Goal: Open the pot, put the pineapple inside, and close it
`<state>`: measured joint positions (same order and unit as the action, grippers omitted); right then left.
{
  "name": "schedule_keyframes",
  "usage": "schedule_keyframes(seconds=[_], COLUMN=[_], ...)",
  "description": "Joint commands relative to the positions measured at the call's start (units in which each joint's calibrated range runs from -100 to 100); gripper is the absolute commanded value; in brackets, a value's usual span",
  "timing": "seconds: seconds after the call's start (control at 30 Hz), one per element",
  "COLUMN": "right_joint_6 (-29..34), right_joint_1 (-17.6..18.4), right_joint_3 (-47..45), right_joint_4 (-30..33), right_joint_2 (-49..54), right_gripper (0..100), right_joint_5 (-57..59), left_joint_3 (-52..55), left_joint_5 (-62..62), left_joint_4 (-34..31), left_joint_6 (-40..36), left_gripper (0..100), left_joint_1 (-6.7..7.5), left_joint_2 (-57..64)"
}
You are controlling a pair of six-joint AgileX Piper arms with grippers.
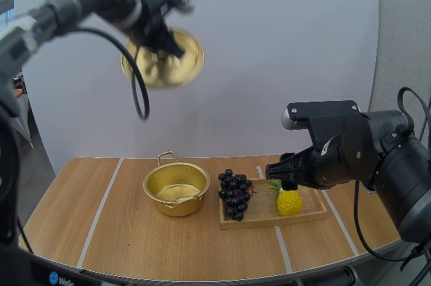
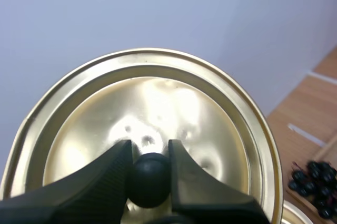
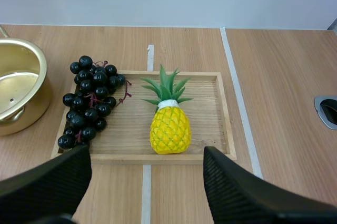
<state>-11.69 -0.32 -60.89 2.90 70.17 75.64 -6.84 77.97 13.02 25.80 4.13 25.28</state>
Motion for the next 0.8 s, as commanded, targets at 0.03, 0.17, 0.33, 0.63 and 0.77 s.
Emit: schedule_keyframes(seconds=[0.03, 0.17, 0.33, 0.63, 0.77], right_joint_6=[-0.3, -0.3, -0.3, 4.8, 5.3], right_joint_1=[-0.1, -0.1, -0.1, -0.1, -0.1], right_joint_3=[0.3, 0.3, 0.3, 0.3, 0.4], right_joint_4=[0.4, 0.4, 0.4, 5.9, 6.4], right_joint_2=[0.4, 0.4, 0.4, -3.3, -10.6], right_gripper=[100, 100, 100, 100, 100], right_joint_5=[-0.4, -0.6, -1.1, -2.7, -7.4], left_joint_3=[-7.9, -12.2, -12.6, -12.6, -12.6], left_joint_5=[-4.2, -7.2, -11.4, -11.7, -11.7], left_joint_4=[-0.4, -0.4, -0.4, -0.4, -0.4], left_joint_6=[-3.3, -4.0, -4.0, -4.0, -4.0], left_gripper=[0, 0, 0, 0, 0], left_joint_1=[0.07, 0.07, 0.07, 0.07, 0.07], left_joint_2=[3.1, 4.8, 6.5, 6.9, 6.9])
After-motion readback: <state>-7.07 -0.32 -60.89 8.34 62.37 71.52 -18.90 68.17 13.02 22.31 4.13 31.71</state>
